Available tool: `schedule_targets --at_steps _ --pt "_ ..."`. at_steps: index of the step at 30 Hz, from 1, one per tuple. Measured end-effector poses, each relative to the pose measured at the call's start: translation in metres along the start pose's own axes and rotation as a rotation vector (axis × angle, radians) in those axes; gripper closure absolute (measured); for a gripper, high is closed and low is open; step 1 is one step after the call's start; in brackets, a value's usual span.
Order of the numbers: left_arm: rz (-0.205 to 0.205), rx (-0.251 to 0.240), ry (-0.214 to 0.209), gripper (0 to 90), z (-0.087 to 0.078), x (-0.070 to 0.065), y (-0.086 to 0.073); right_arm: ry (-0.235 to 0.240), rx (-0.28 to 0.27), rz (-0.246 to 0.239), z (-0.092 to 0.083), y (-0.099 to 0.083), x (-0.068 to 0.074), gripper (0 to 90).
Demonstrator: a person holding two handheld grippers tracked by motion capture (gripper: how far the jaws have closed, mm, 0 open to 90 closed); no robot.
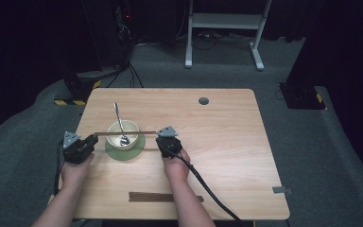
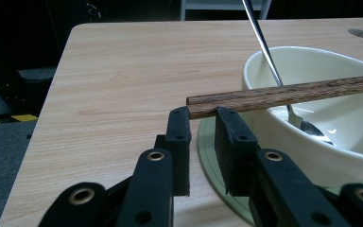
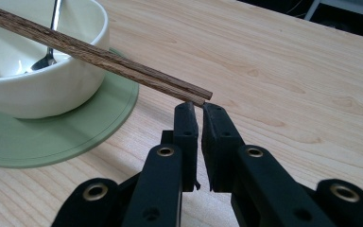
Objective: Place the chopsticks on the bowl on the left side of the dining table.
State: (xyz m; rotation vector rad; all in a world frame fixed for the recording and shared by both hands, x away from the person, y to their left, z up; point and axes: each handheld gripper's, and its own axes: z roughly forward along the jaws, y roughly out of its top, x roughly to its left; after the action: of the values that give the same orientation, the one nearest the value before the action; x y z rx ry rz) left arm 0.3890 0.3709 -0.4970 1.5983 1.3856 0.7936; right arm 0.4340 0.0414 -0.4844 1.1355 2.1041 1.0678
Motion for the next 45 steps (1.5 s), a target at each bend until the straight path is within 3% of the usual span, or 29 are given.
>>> schedule_targets --at_steps 45 --pt "-0.003 0.002 0.008 77.3 0.0011 -0.0006 -0.0003 -0.009 -0.017 0.007 0.0021 0.0000 -0.0032 84.2"
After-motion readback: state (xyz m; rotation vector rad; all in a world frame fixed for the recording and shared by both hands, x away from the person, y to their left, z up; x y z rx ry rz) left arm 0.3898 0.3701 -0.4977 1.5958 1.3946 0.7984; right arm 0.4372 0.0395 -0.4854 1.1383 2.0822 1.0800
